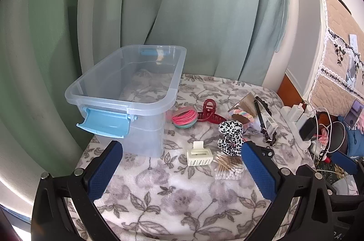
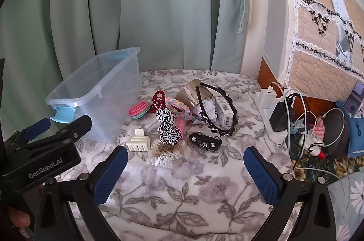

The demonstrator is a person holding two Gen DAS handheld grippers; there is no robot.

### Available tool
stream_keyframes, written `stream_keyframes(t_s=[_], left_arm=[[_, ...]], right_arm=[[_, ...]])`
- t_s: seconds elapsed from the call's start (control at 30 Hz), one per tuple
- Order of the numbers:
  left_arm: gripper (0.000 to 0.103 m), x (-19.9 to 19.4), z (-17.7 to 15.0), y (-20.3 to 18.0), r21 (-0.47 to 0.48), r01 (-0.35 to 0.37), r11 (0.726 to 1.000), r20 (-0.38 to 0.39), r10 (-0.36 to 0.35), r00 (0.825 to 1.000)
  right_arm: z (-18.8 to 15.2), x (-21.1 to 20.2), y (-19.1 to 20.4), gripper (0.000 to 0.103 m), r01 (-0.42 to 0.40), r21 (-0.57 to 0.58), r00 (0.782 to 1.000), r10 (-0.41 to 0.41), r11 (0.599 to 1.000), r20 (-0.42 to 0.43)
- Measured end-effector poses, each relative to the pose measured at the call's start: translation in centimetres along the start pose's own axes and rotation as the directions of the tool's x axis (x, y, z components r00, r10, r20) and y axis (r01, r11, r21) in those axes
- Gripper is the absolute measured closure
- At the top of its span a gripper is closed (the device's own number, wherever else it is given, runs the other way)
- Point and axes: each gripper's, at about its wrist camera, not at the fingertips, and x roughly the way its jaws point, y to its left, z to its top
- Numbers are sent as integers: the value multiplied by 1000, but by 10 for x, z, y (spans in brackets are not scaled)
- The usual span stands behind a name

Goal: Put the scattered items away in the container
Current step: 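Grasp the cream claw clip with left while right grasps the black toy car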

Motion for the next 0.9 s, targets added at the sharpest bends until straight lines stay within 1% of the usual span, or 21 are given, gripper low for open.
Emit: stream_keyframes(t_s=[0.03,0.13,0.27,0.33,0.4,0.43,0.5,0.57,0.6,0.67,0.8,0.87,0.9], left_arm=[[0,2,-2,1,-4,12,1000,-5,-12,1000],[0,10,-5,0,-16,91,996,-43,-91,995],[0,18,-10,-16,18,148,989,-60,-146,987],[0,27,-12,-26,42,184,982,-103,-179,978],[0,37,-16,-34,56,203,978,-148,-193,970],[0,42,-19,-36,58,205,977,-170,-193,966],[0,52,-23,-38,55,199,978,-208,-184,961],[0,64,-27,-39,65,164,984,-250,-143,958],[0,71,-30,-38,71,147,987,-274,-122,954],[0,81,-34,-35,54,138,989,-311,-115,943],[0,100,-38,-38,77,117,990,-345,-84,935],[0,110,-38,-41,89,117,989,-362,-77,929],[0,114,-38,-43,95,110,989,-365,-69,929]], right_arm=[[-2,2,-1,0,-7,5,1000,7,1000,-2],[-10,12,-6,0,-35,16,998,36,999,-45],[-15,22,-19,0,-31,49,997,34,998,-68],[-18,27,-29,0,-20,63,996,25,998,-83],[-22,36,-38,0,-15,76,993,24,997,-118],[-25,41,-45,0,-26,89,989,39,996,-140],[-32,51,-55,0,-18,120,984,38,993,-174],[-37,59,-63,0,-10,142,978,39,990,-203],[-38,62,-67,0,-11,156,977,44,988,-208],[-39,69,-74,0,-9,182,976,48,983,-213],[-41,86,-79,0,-2,199,972,49,980,-232],[-41,96,-79,0,-13,194,968,61,981,-244],[-41,100,-78,0,-21,186,967,67,982,-245]])
